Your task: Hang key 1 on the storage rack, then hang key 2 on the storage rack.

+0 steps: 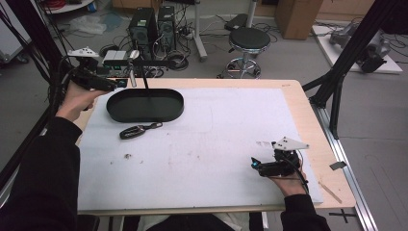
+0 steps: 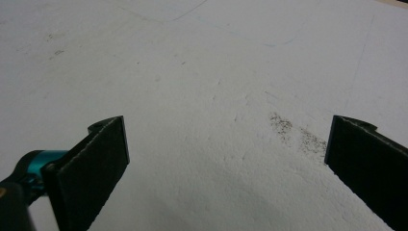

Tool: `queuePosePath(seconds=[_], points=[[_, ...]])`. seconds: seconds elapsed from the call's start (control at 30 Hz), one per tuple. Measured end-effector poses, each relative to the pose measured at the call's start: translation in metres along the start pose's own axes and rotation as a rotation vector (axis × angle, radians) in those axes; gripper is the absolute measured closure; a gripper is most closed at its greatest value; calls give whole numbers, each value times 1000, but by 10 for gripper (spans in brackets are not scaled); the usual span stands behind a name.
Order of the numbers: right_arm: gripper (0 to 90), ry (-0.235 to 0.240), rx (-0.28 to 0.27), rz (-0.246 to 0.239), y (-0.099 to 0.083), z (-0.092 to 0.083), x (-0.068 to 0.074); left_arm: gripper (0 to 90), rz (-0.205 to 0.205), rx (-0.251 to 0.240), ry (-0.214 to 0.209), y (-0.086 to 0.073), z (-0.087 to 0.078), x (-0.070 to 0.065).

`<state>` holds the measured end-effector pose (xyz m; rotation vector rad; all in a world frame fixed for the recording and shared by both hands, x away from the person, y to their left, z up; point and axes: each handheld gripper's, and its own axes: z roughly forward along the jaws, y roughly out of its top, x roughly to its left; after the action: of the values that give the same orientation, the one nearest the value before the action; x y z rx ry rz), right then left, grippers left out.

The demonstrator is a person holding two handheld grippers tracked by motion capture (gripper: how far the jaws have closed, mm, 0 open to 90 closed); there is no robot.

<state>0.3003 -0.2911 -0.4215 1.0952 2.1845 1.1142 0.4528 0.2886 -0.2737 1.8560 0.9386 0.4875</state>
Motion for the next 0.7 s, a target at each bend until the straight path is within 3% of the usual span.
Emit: queuePosePath(seconds=[0.17,0.7], points=[[8,-2,-1,1,-1,-1,0,17,-13,1,-13,-9,-3,0],[8,-1,4,-4,0,0,0,17,28,49,-45,-27,1,-15]])
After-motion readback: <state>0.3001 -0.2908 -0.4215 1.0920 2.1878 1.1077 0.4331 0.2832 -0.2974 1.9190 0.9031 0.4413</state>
